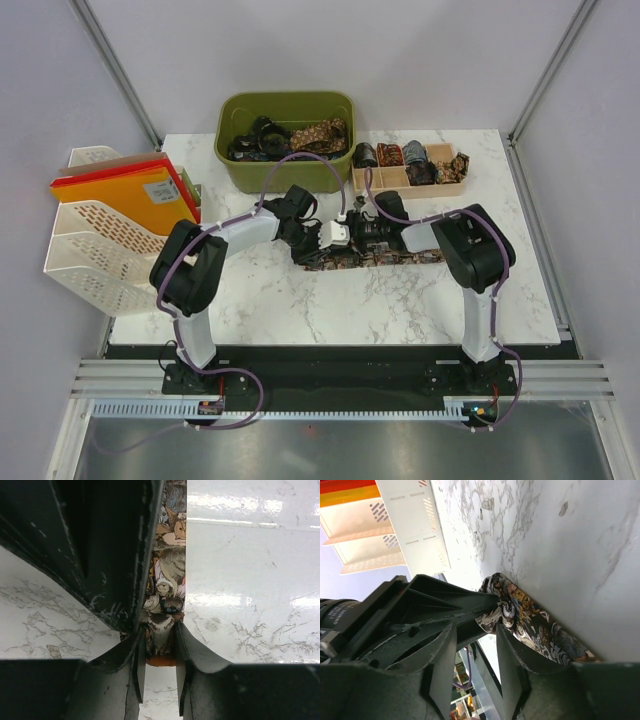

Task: Roll the ties
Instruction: Roll the tie at the center of the board.

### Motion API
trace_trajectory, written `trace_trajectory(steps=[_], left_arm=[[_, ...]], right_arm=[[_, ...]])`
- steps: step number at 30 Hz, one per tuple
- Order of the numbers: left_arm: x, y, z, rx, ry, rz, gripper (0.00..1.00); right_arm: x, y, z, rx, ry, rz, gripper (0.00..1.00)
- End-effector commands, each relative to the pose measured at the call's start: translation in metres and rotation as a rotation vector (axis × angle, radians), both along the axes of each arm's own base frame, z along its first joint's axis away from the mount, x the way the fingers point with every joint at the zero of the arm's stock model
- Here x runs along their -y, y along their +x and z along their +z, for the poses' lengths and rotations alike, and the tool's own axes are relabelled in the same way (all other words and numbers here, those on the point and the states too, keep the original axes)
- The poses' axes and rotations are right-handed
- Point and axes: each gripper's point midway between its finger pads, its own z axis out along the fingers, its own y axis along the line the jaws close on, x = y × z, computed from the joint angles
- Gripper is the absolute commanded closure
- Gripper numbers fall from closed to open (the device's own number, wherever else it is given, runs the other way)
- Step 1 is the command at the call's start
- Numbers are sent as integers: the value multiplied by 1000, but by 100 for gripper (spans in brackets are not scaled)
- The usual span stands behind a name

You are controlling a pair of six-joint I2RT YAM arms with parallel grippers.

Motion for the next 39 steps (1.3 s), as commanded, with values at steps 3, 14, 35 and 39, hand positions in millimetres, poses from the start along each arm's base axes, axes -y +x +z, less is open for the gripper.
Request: trace_trajectory(steps=[3, 14, 35, 39], left_arm=[[-28, -30, -48, -140, 142, 2, 71], [-27, -27, -46, -132, 142, -2, 71], [-25, -25, -27, -122, 88, 14, 62], [-25, -17, 2, -95, -13, 13, 46]], right_arm=[[-11, -10, 2, 38, -34, 47, 52], [-21, -4, -19, 57, -103, 43, 54], [-16, -13, -55, 22, -217, 89, 100], [-9, -14, -65, 13, -243, 89, 100]])
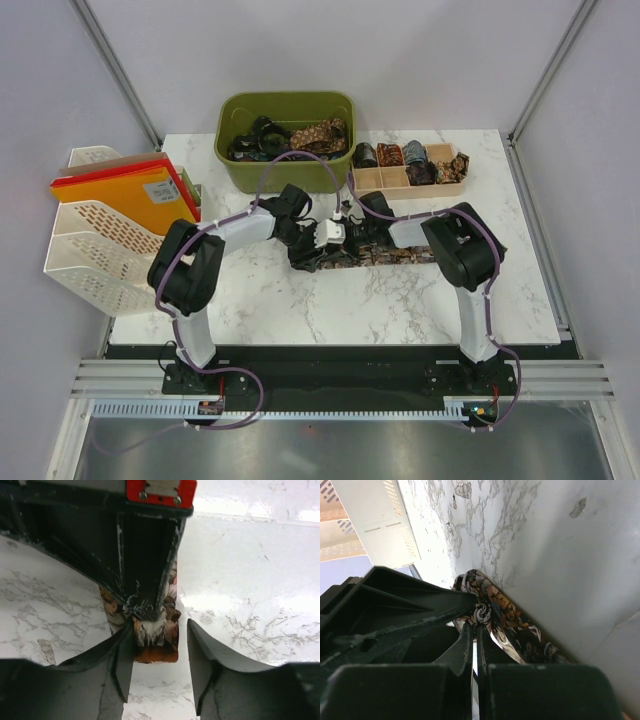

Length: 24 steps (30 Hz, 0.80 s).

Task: Roll the ties
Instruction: Roll the tie at the center of the board.

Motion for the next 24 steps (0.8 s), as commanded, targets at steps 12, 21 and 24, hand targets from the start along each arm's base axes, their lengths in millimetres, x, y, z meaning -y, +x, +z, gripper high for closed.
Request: trace_trajectory(steps=[12, 21, 24], left_arm=[[-29, -3, 39, 78, -172, -103, 30], [-23, 4, 15, 131, -122, -99, 28], [-20, 10, 6, 149, -92, -88, 30]], right_arm=[[22, 3, -57, -5, -170, -22, 100], [28, 4, -68, -13, -195, -23, 100], [29, 4, -68, -15, -196, -25, 100]])
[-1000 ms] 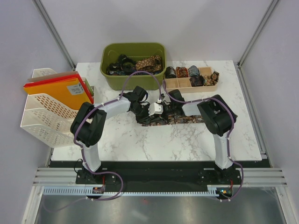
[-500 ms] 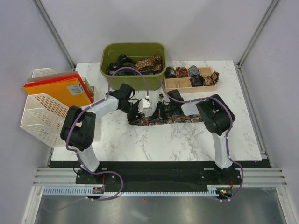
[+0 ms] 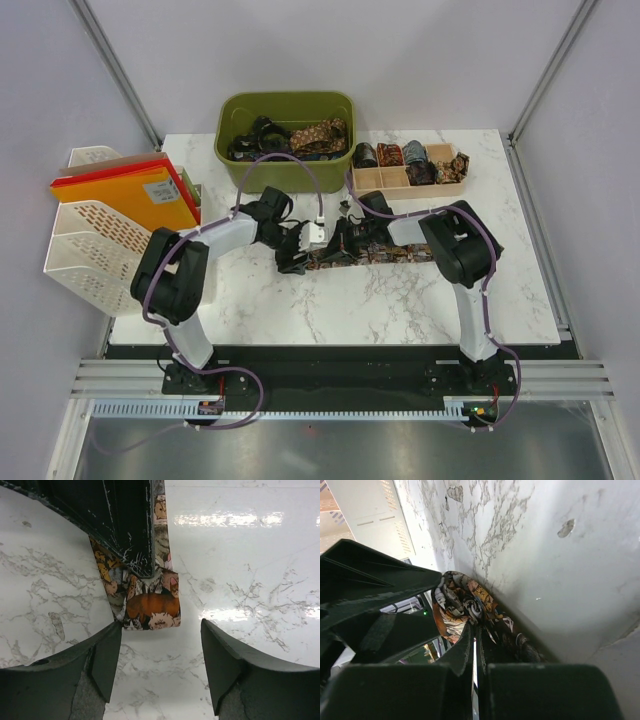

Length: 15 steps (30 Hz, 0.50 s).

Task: Roll the ties
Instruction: Roll the tie at the center of the board.

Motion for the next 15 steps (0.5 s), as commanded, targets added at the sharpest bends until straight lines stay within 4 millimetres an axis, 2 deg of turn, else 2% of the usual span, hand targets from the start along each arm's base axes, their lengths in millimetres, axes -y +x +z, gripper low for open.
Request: trace_trajectory(steps=[1, 5, 9, 12, 15], left_arm=[[8, 16, -15, 79, 36, -14, 30], [7, 25, -19, 111, 56, 13, 32], [4, 25, -19, 128, 60, 14, 35], [1, 29, -16, 138, 40, 47, 32], [7, 19, -8, 114, -5, 7, 34]], right_arm=[[26, -1, -59, -20, -198, -64, 100], [27, -1, -59, -16, -200, -61, 100], [28, -2, -59, -9, -205, -54, 100], [30, -1, -60, -8, -211, -56, 100], [33, 0, -61, -5, -226, -64, 100]])
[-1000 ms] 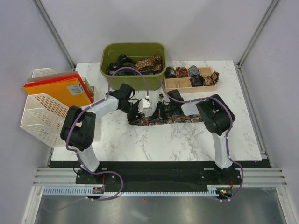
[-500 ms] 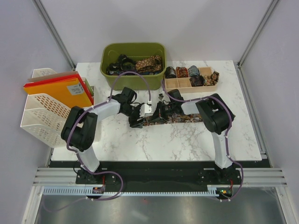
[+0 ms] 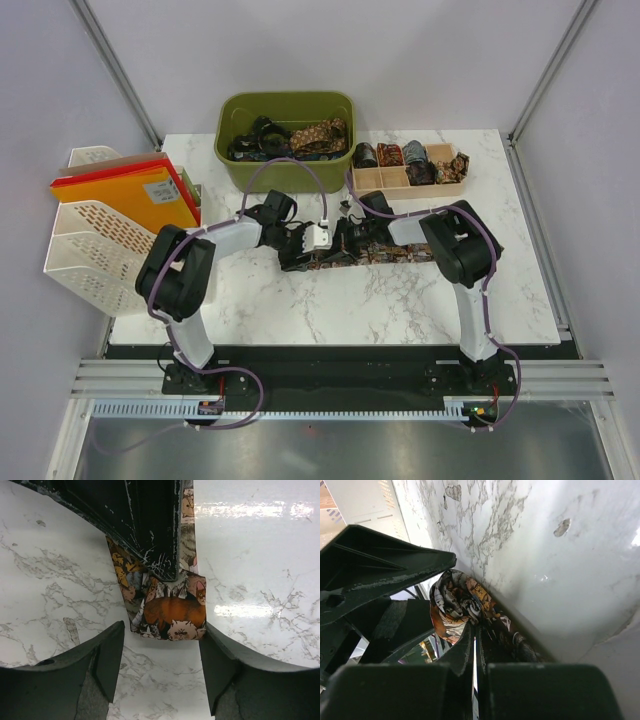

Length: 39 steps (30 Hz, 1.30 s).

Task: Roll the ties
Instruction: Roll the tie at the center of the board.

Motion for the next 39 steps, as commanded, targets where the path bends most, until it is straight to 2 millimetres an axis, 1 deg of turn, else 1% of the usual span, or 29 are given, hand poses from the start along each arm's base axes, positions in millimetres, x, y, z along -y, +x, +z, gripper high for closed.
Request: trace_trajectory(steps=[1, 4, 5, 6, 8, 11, 16, 19, 20, 22, 23, 25, 26, 29, 33, 36, 37, 39], left_arm=[[5, -5, 14, 5, -65, -28, 36], [13, -15, 27, -26, -120, -60, 45], [16, -14, 32, -24, -133, -67, 50], [19, -15, 34, -37, -137, -62, 52], [24, -11, 41, -39, -147, -50, 55], [34, -8, 47, -62, -166, -39, 57], [48, -9, 45, -86, -154, -42, 58], [55, -10, 45, -98, -151, -36, 55], [58, -12, 40, -114, -139, -32, 54], [63, -11, 40, -120, -139, -27, 51], [64, -12, 34, -131, -116, -18, 50], [67, -10, 33, -131, -108, -18, 47], [67, -11, 32, -134, -104, -18, 45], [66, -14, 27, -163, -79, -10, 44], [68, -16, 19, -161, -38, -1, 48], [67, -16, 11, -145, 11, 9, 54], [66, -16, 4, -149, 35, 14, 59], [62, -13, -3, -142, 81, 30, 62]], right_arm=[[31, 2, -60, -9, -229, -77, 100], [34, 2, -63, -10, -251, -83, 100], [35, 3, -64, -8, -260, -88, 100], [36, 2, -65, -8, -265, -91, 100], [36, 2, -66, -21, -269, -102, 100], [35, 4, -66, -27, -266, -108, 100], [32, 5, -65, -31, -261, -111, 100], [33, 5, -66, -39, -263, -116, 100], [33, 5, -66, -43, -263, -119, 100], [31, 5, -66, -47, -259, -125, 100], [31, 6, -65, -44, -258, -128, 100], [31, 7, -65, -44, -259, -131, 100], [31, 8, -65, -45, -259, -134, 100], [30, 8, -64, -46, -257, -136, 100], [29, 9, -60, -49, -244, -143, 100], [23, 9, -50, -45, -200, -125, 100], [21, 10, -44, -34, -187, -121, 100], [19, 11, -34, -21, -165, -111, 100]])
